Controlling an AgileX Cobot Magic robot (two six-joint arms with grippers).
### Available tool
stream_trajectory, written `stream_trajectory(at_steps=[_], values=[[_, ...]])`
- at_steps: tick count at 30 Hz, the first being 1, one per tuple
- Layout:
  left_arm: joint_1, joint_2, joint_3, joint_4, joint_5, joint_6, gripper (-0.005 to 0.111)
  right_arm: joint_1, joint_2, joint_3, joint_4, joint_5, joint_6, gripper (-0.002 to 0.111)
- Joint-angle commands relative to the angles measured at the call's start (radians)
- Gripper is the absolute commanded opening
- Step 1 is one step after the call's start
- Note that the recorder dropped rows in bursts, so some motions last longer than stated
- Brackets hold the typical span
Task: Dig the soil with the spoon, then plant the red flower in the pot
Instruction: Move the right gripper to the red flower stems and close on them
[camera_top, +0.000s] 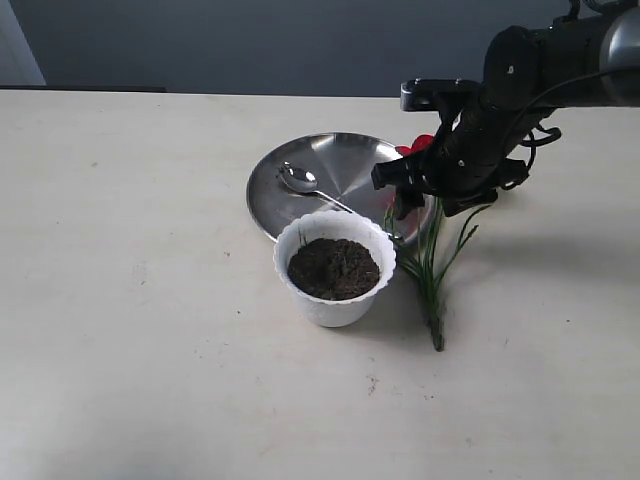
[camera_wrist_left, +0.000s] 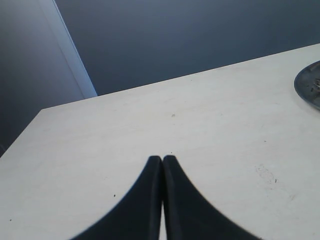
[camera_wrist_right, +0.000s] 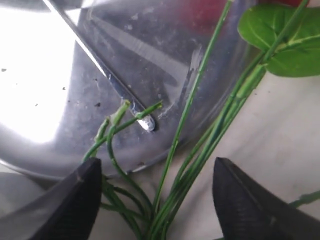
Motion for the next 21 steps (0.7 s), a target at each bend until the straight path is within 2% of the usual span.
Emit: stream_trajectory(at_steps=[1,5,21], values=[[0.001,-0.004,0.0,-0.005,-0.011,-0.003,0.0,-0.003,0.001,0.004,-0.097,-0.015,0.076,0.062],[0.001,-0.004,0.0,-0.005,-0.011,-0.003,0.0,-0.003,0.001,0.004,-0.167,-0.024,0.139,0.062],[0.001,-0.004,0.0,-0.005,-0.011,-0.003,0.0,-0.003,0.103,0.004,-0.154,-0.092,0.187,0.061]])
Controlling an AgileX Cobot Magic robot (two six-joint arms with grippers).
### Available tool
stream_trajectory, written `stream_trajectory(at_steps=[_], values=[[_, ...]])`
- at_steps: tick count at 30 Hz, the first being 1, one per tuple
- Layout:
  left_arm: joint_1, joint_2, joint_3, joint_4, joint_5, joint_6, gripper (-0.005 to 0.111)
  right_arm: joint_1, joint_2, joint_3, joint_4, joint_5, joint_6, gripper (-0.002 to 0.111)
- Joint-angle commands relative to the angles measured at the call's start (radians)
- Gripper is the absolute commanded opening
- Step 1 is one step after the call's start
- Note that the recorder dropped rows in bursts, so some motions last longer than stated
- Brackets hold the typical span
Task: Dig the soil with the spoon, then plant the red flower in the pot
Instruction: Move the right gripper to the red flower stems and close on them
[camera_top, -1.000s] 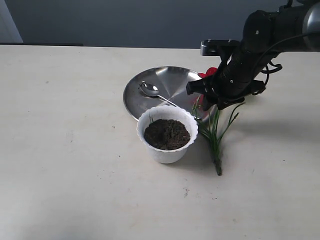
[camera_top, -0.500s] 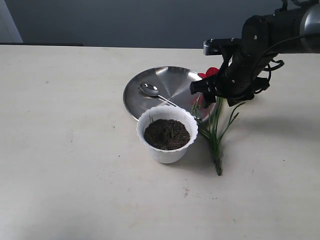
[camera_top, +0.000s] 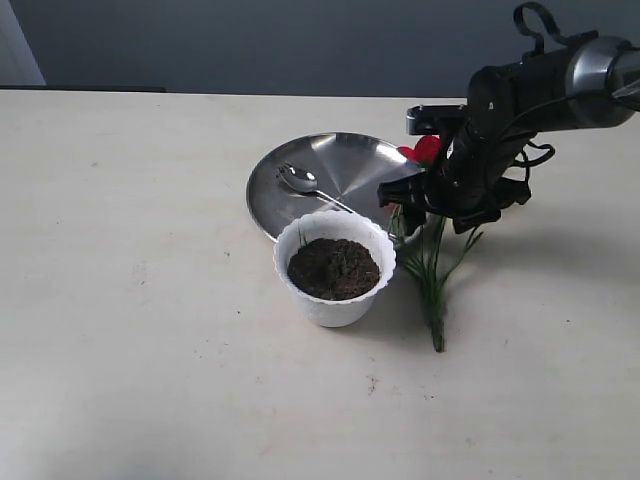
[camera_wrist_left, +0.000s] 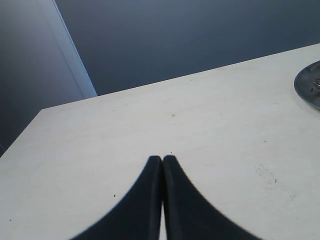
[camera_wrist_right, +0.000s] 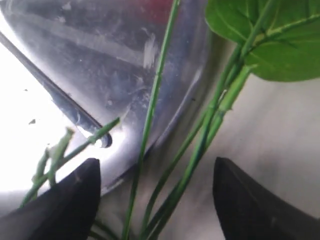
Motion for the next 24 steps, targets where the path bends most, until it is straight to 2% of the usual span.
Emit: stream_trajectory(at_steps=[1,3,8,10,12,18,24], values=[[0.001,-0.004,0.0,-0.005,-0.011,-0.003,0.0,-0.003,0.013,0.004,0.0,-0.058,0.003,0.06],[0.001,-0.004,0.0,-0.005,-0.011,-0.003,0.0,-0.003,0.013,0.004,0.0,-0.078,0.003,0.056],[0.001,-0.004,0.0,-0.005,-0.011,-0.003,0.0,-0.003,0.015,0.004,0.0,-0.088,0.003,0.035],[0.001,-0.004,0.0,-0.005,-0.011,-0.003,0.0,-0.003,0.017,0.004,0.0,-0.082,0.003,0.031],[0.001,-0.004,0.0,-0.005,-0.011,-0.003,0.0,-0.003,0.019,0.004,0.0,-0.071,0.003,0.033],[0.001,-0.004,0.0,-0.005,-0.011,-0.003,0.0,-0.003,0.028,0.004,0.0,-0.069,0.003,0.056],[0.001,-0.004,0.0,-0.005,-0.011,-0.003,0.0,-0.003,0.058,0.004,0.0,-0.065,0.003,0.055]])
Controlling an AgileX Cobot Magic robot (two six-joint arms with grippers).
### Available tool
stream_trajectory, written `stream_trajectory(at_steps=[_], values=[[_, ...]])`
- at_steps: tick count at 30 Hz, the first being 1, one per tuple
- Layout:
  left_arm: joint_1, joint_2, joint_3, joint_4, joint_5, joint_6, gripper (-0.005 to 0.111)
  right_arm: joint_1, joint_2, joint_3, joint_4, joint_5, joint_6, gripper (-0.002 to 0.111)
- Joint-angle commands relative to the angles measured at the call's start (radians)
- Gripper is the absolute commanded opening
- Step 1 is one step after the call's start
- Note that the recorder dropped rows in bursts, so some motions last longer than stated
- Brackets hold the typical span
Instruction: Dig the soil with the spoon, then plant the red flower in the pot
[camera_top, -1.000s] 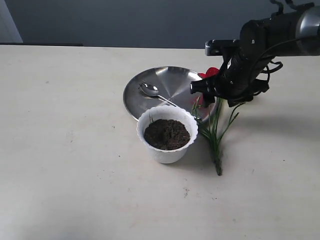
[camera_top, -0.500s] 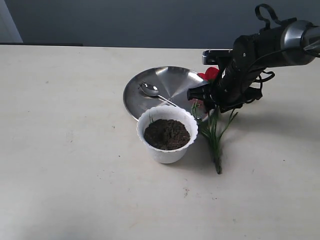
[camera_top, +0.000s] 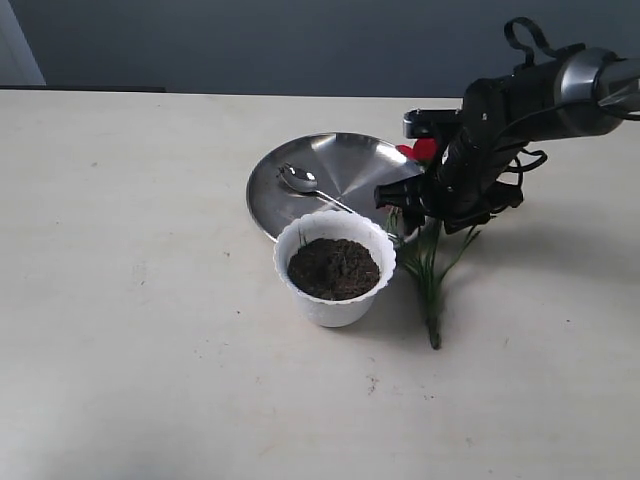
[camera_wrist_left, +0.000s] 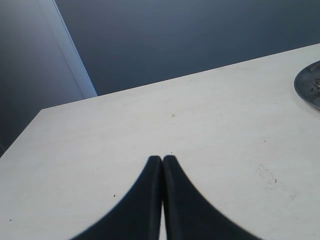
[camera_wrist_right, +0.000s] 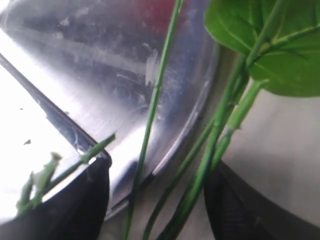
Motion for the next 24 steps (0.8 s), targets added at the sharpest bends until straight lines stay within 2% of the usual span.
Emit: stream_trajectory(at_steps=[1,3,5,9,16,24], values=[[0.001,-0.004,0.0,-0.005,-0.011,-0.003,0.0,-0.003,0.025,0.004,0.0,0.003,-0.003,0.055],[0.001,-0.004,0.0,-0.005,-0.011,-0.003,0.0,-0.003,0.033,0.004,0.0,0.003,-0.003,0.05],[0.001,-0.004,0.0,-0.005,-0.011,-0.003,0.0,-0.003,0.031,0.004,0.0,-0.003,-0.003,0.038],[0.001,-0.004,0.0,-0.005,-0.011,-0.003,0.0,-0.003,0.03,0.004,-0.002,0.002,-0.003,0.001],[0.001,-0.004,0.0,-0.005,-0.011,-0.003,0.0,-0.003,0.021,0.004,-0.004,0.073,-0.003,0.0],[0.001,-0.004,0.0,-0.005,-0.011,-0.003,0.0,-0.003,-0.022,0.002,0.0,0.009,-0.003,0.0]])
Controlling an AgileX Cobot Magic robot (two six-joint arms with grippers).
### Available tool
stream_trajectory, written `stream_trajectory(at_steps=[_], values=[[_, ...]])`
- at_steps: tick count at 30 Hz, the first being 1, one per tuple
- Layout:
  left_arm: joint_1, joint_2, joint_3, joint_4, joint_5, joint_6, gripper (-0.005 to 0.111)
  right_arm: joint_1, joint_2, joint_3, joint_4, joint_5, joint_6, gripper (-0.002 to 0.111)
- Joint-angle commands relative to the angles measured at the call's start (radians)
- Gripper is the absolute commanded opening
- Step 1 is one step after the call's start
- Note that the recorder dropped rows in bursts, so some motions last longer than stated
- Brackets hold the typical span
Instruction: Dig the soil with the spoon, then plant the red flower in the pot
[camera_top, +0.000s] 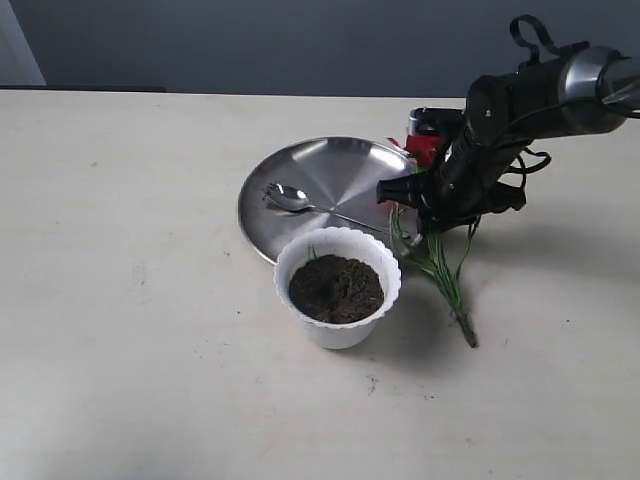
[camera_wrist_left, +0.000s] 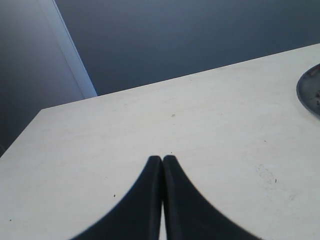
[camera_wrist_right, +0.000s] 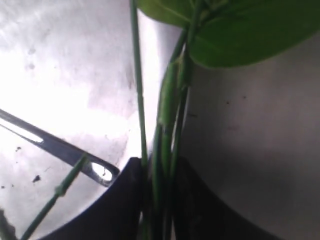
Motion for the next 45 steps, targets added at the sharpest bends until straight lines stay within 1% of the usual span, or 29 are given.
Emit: stream_trajectory(at_steps=[1,24,45], values=[[0.001,-0.004,0.0,-0.005,-0.011,-0.003,0.0,0.0,-0.018,0.004,-0.024,-0.006,-0.026,0.0],[0.001,-0.004,0.0,-0.005,-0.011,-0.003,0.0,0.0,-0.018,0.004,-0.031,-0.068,-0.026,0.001],[0.001,-0.004,0.0,-0.005,-0.011,-0.003,0.0,0.0,0.021,0.004,-0.027,-0.067,-0.028,0.001]])
